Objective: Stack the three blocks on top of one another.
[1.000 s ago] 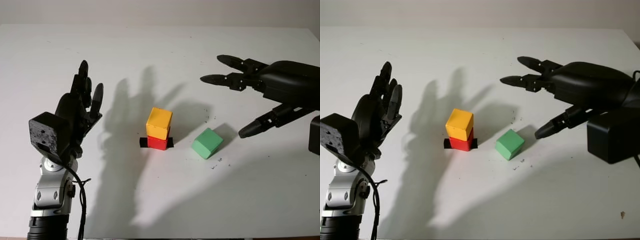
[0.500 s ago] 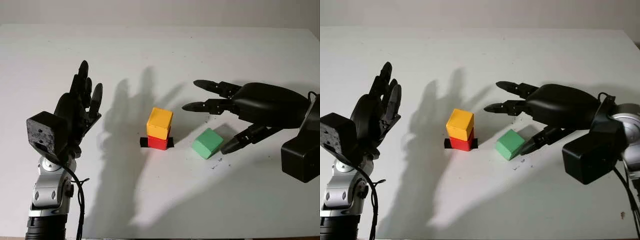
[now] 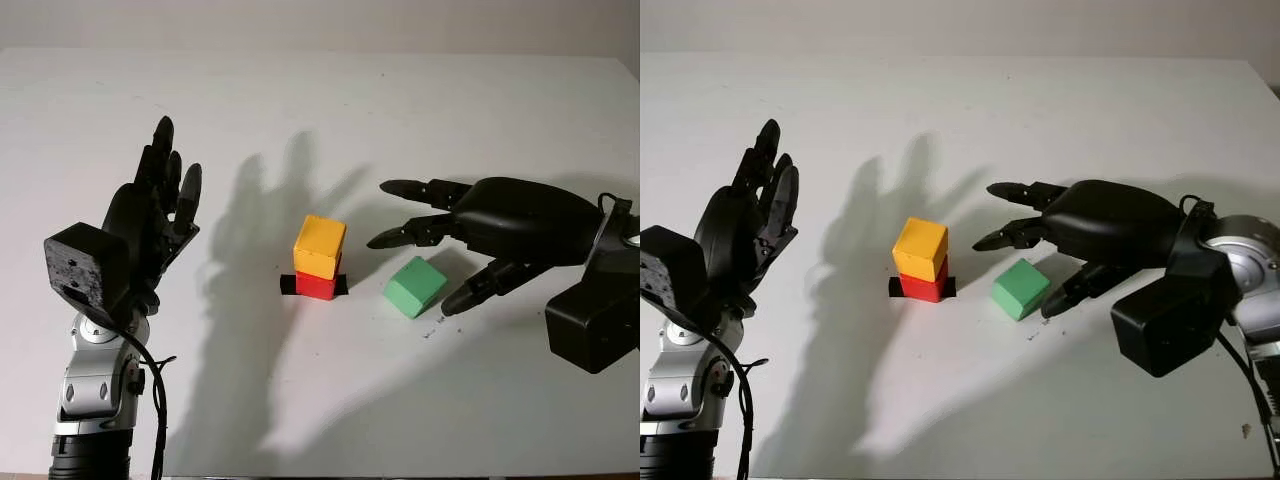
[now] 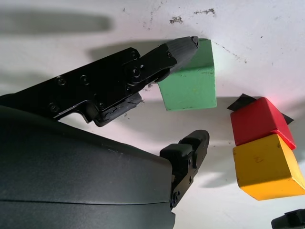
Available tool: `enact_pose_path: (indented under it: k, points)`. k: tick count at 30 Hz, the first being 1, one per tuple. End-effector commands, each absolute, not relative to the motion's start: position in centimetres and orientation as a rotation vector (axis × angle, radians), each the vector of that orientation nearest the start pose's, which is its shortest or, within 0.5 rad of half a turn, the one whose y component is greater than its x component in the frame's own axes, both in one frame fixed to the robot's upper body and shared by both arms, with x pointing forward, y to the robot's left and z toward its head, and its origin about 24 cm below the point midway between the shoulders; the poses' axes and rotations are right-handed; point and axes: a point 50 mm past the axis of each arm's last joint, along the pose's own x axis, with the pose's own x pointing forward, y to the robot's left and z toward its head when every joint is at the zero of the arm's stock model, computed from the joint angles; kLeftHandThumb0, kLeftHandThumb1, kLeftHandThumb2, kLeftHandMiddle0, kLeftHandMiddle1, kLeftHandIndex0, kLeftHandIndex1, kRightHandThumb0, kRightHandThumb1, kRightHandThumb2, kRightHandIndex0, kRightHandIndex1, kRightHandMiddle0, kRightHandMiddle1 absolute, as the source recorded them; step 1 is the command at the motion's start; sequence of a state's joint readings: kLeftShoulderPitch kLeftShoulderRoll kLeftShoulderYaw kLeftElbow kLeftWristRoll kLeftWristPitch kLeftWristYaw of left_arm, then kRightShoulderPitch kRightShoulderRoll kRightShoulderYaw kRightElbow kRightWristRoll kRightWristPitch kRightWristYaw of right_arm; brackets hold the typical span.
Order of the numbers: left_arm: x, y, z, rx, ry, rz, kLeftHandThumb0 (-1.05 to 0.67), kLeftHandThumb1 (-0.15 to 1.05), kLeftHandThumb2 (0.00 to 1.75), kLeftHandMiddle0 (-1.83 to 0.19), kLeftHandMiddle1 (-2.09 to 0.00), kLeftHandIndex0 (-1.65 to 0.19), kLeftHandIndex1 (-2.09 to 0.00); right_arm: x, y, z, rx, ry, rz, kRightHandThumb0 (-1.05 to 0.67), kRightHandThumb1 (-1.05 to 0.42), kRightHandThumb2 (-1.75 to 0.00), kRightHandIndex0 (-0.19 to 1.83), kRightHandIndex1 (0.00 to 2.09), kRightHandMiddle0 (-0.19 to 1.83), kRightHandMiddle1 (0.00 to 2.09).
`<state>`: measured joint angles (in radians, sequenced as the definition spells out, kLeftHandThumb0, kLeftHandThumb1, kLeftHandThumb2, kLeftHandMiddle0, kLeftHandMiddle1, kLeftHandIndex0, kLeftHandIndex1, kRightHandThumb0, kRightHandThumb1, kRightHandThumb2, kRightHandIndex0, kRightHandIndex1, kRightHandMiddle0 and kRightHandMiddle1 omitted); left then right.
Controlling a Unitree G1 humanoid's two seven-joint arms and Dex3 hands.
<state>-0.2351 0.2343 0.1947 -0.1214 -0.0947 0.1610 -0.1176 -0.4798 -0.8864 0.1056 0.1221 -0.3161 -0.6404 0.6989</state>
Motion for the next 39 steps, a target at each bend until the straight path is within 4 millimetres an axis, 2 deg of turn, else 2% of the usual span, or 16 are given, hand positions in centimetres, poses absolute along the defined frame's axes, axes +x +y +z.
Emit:
enact_pose_path:
  k: [1, 14, 28, 31, 34, 39]
  points:
    - [28.5, 21.5, 13.2, 0.138, -0.222, 0.015, -0.63, 1.05, 0.57, 0.08, -0.05, 0.07, -0.05, 28.8, -20.7, 19.5, -1.524, -0.439, 0.86, -0.54, -0.84, -0.05, 0.04, 0.08, 0.49, 0.25]
    - [28.5, 21.4, 13.1, 0.145, -0.225, 0.022, -0.65, 1.05, 0.54, 0.05, -0.06, 0.05, -0.06, 29.1, -20.5, 18.7, -1.556, -0.421, 0.871, -0.55, -0.82, -0.05, 0.05, 0.07, 0.47, 0.24]
    - [28.4, 21.3, 13.1, 0.159, -0.224, 0.024, -0.67, 1.05, 0.53, 0.05, -0.06, 0.05, -0.06, 29.4, -19.5, 17.8, -1.508, -0.446, 0.886, -0.52, -0.84, -0.06, 0.1, 0.07, 0.6, 0.29]
    - [28.4, 21.3, 13.1, 0.163, -0.22, 0.024, -0.67, 1.05, 0.53, 0.05, -0.06, 0.05, -0.06, 29.5, -19.4, 17.8, -1.503, -0.468, 0.88, -0.51, -0.86, -0.06, 0.14, 0.08, 0.63, 0.35]
    - [28.4, 21.3, 13.1, 0.166, -0.218, 0.021, -0.68, 1.05, 0.54, 0.06, -0.05, 0.06, -0.05, 29.7, -19.4, 17.8, -1.501, -0.476, 0.874, -0.48, -0.88, -0.06, 0.18, 0.07, 0.58, 0.62]
    - [28.4, 21.3, 13.0, 0.166, -0.216, 0.03, -0.68, 1.05, 0.53, 0.06, -0.05, 0.06, -0.05, 29.9, -19.4, 18.1, -1.497, -0.504, 0.857, -0.44, -0.88, -0.05, 0.24, 0.07, 0.6, 0.9]
